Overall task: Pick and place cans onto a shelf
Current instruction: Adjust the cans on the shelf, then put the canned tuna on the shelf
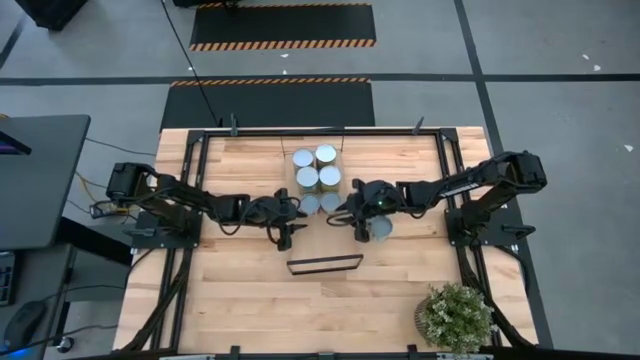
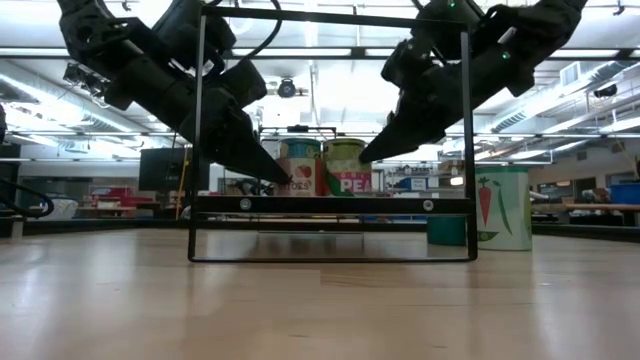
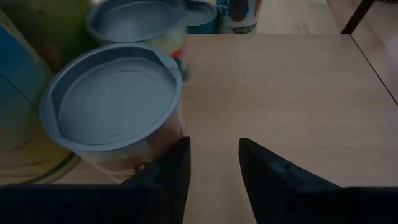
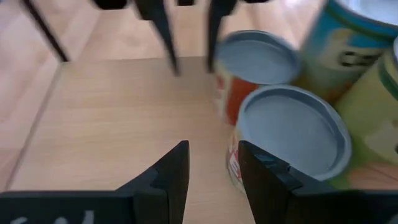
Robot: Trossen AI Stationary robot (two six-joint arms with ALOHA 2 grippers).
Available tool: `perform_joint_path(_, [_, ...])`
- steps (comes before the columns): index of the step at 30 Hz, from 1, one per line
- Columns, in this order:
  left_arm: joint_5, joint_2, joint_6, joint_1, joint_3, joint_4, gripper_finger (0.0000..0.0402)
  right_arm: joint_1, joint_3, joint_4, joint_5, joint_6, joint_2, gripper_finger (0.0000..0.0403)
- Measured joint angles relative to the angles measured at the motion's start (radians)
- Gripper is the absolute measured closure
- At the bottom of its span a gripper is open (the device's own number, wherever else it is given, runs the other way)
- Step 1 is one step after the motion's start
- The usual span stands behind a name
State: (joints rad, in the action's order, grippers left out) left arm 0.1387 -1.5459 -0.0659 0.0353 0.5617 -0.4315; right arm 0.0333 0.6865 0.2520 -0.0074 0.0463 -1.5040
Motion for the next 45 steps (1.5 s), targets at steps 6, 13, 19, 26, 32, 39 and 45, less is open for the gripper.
perform_joint_path(6, [0.016,0.0,-0.021,0.001,0.0,0.001,0.026,0.025,0.0,-0.01,0.028,-0.026,0.0,0.0257])
perform_joint_path(13, [-0.065,0.03,-0.019,0.018,0.0,0.025,0.026,-0.014,0.0,-0.083,-0.001,-0.019,0.051,0.0257])
perform_joint_path(19, [-0.047,0.091,-0.031,0.028,0.0,0.103,0.026,-0.031,0.001,-0.272,0.091,-0.09,0.12,0.0257])
perform_joint_path(26, [-0.047,0.09,-0.053,0.027,0.0,0.143,0.026,-0.015,0.003,-0.463,0.173,-0.159,0.15,0.0251])
perform_joint_path(32, [-0.047,0.14,-0.053,0.024,0.003,0.167,0.026,0.008,0.093,-0.61,0.179,-0.184,0.122,0.0218])
perform_joint_path(39, [-0.045,0.192,-0.061,0.03,0.002,0.28,0.026,0.008,0.198,-0.796,0.164,-0.19,0.11,0.0178])
perform_joint_path(45, [-0.027,0.26,-0.054,0.03,0.003,0.308,0.026,-0.03,0.258,-0.891,0.125,-0.239,0.099,0.0143])
